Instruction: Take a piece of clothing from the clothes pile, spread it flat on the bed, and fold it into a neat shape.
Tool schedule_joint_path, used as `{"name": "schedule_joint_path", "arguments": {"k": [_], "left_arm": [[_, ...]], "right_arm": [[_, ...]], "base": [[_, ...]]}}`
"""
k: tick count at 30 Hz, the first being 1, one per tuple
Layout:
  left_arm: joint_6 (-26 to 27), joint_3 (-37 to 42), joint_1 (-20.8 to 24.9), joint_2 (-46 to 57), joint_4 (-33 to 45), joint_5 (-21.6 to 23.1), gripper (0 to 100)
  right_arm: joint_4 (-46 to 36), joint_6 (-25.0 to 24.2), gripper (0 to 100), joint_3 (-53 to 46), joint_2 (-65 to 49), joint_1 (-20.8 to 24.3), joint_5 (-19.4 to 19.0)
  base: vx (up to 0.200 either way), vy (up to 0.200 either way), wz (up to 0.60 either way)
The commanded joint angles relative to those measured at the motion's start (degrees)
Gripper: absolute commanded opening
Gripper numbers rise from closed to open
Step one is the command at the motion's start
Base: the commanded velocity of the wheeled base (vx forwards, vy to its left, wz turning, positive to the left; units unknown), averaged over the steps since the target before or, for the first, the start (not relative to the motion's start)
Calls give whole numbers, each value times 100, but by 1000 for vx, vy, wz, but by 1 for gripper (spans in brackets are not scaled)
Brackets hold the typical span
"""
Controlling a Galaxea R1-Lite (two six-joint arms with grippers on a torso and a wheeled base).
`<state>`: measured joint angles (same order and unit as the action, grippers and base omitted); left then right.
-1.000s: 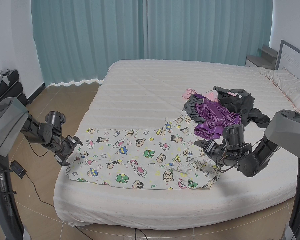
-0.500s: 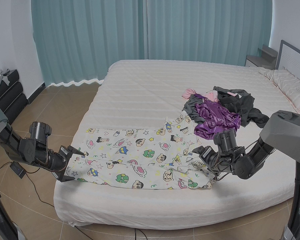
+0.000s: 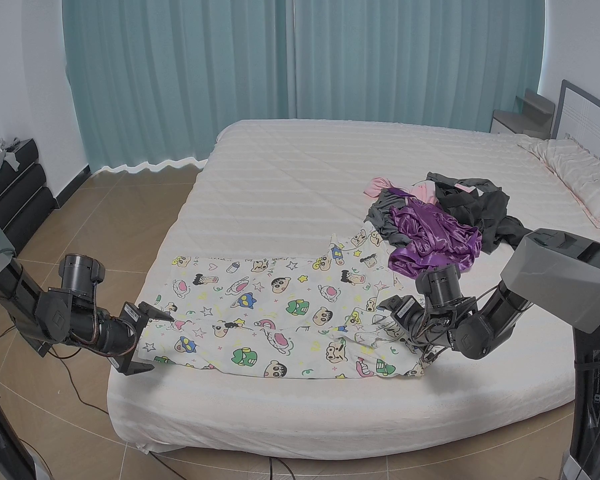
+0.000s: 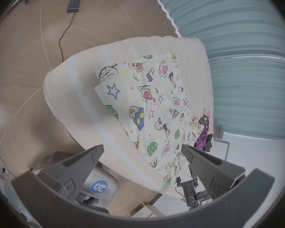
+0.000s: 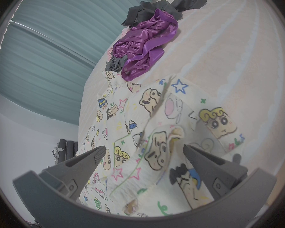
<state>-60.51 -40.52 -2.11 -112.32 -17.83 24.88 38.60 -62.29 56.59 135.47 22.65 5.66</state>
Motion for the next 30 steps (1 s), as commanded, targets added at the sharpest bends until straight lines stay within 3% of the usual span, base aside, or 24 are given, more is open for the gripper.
{"name": "schedule_joint_path", "arguments": {"k": [1, 6, 7, 30], "left_arm": [[5, 9, 0, -9, -9, -1, 100], [5, 9, 9, -18, -27, -10, 100], [5, 9, 0, -18, -27, -10, 100], [5, 9, 9, -18, -27, -18, 100]], "right_arm": [[25, 7, 100, 221, 234, 3, -3], [25, 42, 100, 362, 251, 3, -3], [25, 68, 0, 362, 251, 3, -3], [-36, 569, 0, -192, -162, -94, 6]], "base": [[0, 0, 0], [0, 0, 0], [0, 0, 0], [0, 0, 0]]}}
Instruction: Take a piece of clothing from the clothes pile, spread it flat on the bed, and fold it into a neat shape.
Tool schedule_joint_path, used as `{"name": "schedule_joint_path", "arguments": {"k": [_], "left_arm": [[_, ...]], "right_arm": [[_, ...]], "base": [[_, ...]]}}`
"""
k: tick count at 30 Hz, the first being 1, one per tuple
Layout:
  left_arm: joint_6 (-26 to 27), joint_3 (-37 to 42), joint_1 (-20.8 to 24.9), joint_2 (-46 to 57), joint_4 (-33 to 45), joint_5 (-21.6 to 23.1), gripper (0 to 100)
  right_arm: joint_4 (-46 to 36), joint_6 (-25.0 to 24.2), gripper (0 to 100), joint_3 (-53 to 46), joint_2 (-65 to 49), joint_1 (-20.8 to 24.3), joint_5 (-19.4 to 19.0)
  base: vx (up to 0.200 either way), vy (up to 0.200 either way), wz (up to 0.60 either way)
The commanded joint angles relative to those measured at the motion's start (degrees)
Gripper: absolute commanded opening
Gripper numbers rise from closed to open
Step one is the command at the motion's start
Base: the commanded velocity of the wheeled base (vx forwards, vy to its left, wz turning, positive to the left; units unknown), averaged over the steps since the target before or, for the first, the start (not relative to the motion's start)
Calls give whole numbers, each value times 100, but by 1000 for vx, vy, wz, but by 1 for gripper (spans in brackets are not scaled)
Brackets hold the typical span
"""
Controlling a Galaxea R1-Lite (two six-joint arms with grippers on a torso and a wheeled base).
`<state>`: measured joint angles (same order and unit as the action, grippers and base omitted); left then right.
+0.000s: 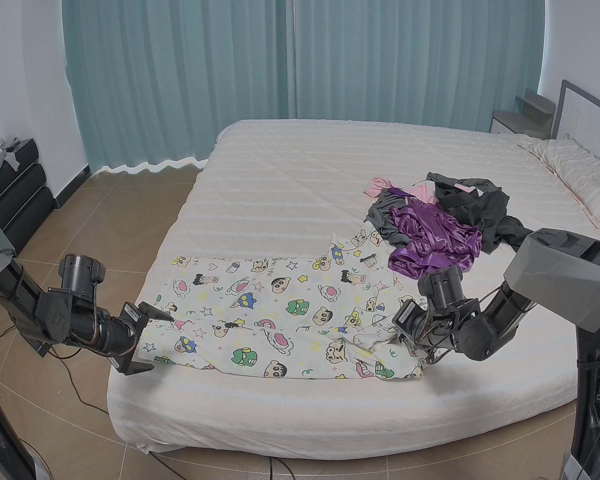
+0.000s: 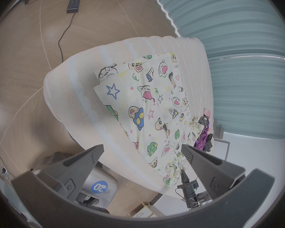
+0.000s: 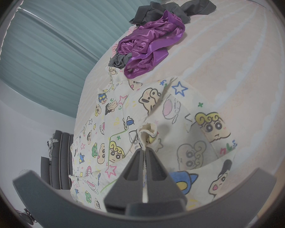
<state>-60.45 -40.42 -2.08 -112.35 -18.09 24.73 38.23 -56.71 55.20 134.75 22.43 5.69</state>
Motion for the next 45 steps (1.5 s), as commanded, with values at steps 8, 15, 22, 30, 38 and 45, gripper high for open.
{"name": "schedule_joint_path", "arguments": {"k": [8, 15, 22, 30, 38, 45], "left_arm": [[-2, -1, 59, -42, -1, -83, 100], [-2, -1, 94, -50, -1, -162, 100], [7, 35, 103, -50, -19, -162, 100], [16, 228, 112, -50, -423, -171, 100], [16, 254, 112, -50, -502, -171, 100], [16, 254, 112, -50, -502, -171, 100]], "right_arm": [[27, 248, 100, -308, -116, -63, -7], [106, 72, 100, -176, -591, 7, -7], [53, -182, 100, -71, -696, 376, -7], [115, -191, 100, -62, 25, 464, 81], [115, -323, 100, 52, 156, 455, 169], [71, -525, 100, 263, 271, 455, 187]], "base": [[0, 0, 0], [0, 0, 0], [0, 0, 0], [0, 0, 0], [0, 0, 0], [0, 0, 0]]}}
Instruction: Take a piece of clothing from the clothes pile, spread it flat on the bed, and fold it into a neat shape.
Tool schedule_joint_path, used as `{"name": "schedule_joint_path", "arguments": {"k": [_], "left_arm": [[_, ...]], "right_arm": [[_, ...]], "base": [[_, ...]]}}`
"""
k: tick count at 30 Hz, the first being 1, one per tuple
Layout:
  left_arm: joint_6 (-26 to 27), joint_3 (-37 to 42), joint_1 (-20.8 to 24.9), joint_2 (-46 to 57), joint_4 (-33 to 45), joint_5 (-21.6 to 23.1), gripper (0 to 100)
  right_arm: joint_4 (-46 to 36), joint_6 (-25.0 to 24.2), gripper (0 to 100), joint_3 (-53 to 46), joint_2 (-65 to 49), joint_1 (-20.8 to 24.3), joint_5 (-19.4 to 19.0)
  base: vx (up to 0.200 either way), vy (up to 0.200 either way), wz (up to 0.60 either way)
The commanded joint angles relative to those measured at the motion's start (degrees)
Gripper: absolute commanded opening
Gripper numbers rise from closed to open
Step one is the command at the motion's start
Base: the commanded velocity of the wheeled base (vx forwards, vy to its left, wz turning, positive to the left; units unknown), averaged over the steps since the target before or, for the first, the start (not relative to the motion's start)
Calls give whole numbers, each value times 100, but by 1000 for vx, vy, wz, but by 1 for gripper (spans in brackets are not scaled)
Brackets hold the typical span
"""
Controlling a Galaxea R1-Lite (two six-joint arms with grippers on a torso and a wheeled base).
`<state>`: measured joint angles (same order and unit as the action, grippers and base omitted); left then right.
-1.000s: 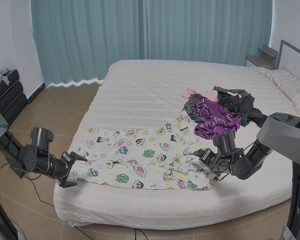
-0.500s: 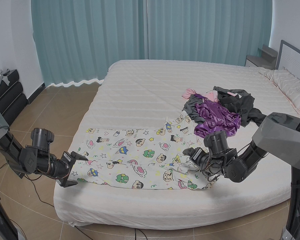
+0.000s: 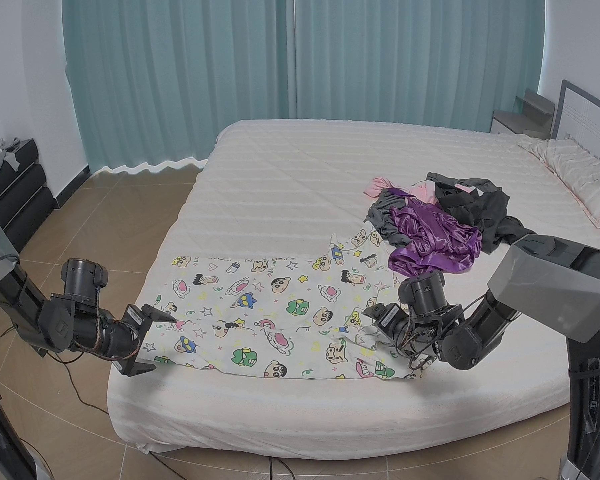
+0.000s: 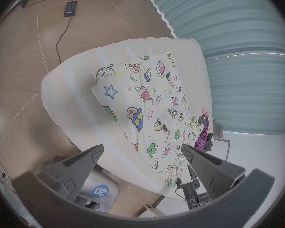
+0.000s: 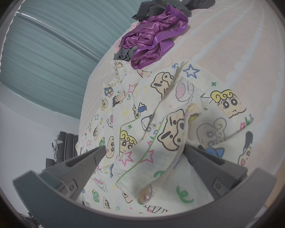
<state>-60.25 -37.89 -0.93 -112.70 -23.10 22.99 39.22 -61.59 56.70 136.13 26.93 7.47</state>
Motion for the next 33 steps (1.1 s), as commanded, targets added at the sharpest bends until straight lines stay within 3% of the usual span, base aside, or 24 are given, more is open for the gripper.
{"name": "schedule_joint_path", "arguments": {"k": [1, 11, 12, 33], "left_arm": [[-5, 1, -4, -15, -1, 4, 100], [-5, 1, -4, -15, -1, 4, 100], [-5, 1, -4, -15, -1, 4, 100], [-5, 1, -4, -15, -1, 4, 100]], "right_arm": [[-37, -38, 100, 166, 194, 5, 35], [-55, 59, 100, 447, 432, 14, 439], [-55, 59, 0, 447, 432, 14, 439], [-318, 59, 0, 219, -166, -21, 430]], "base": [[0, 0, 0], [0, 0, 0], [0, 0, 0], [0, 0, 0]]}}
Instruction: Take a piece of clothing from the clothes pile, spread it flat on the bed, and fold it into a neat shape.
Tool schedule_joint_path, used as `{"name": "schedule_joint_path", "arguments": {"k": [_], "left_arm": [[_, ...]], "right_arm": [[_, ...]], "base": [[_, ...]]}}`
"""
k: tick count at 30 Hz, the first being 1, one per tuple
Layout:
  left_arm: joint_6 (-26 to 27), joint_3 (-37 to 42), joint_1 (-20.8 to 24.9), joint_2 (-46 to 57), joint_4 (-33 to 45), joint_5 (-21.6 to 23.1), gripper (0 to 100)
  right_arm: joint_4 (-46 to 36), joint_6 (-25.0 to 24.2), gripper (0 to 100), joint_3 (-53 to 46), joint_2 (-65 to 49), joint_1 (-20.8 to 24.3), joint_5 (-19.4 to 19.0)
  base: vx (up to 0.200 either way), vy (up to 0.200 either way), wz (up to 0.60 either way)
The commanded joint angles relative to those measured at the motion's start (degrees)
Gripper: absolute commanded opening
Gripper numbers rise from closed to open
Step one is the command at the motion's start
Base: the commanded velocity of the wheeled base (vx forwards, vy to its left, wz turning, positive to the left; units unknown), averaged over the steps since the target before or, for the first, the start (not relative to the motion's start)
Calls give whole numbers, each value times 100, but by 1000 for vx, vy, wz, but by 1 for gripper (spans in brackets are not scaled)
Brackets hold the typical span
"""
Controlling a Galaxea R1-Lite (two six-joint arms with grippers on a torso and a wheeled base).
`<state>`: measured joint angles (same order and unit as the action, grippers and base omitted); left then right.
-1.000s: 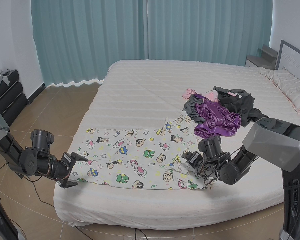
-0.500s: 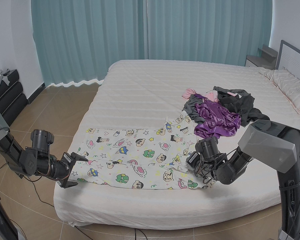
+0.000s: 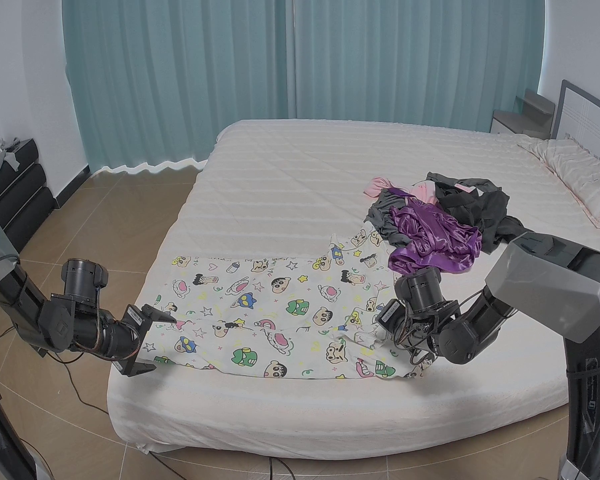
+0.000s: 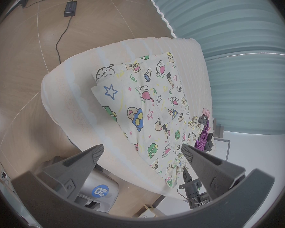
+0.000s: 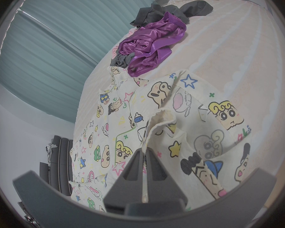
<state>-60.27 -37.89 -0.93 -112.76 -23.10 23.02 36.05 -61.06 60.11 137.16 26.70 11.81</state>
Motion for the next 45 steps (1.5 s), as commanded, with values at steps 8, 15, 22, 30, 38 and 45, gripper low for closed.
{"name": "schedule_joint_path", "arguments": {"k": [8, 15, 22, 30, 38, 45], "left_arm": [[-2, 1, -4, -9, -1, 1, 100], [-11, 62, -4, 0, -10, 1, 100], [-11, 80, -4, 18, -19, 1, 100], [-11, 80, -4, 18, -19, 1, 100], [-11, 89, -4, 18, -19, 1, 100], [-11, 89, -4, 18, -19, -8, 100]], "right_arm": [[-362, 15, 0, -298, -910, 29, 5], [-915, 15, 0, -659, -1560, 336, 14], [-942, 24, 0, -1037, -1868, 767, 128], [-933, 15, 0, -1256, -1877, 1092, 497], [-942, 24, 100, -1441, -1850, 1241, 524], [-933, 112, 100, -2056, -2299, 1575, 524]], "base": [[0, 0, 0], [0, 0, 0], [0, 0, 0], [0, 0, 0], [0, 0, 0], [0, 0, 0]]}}
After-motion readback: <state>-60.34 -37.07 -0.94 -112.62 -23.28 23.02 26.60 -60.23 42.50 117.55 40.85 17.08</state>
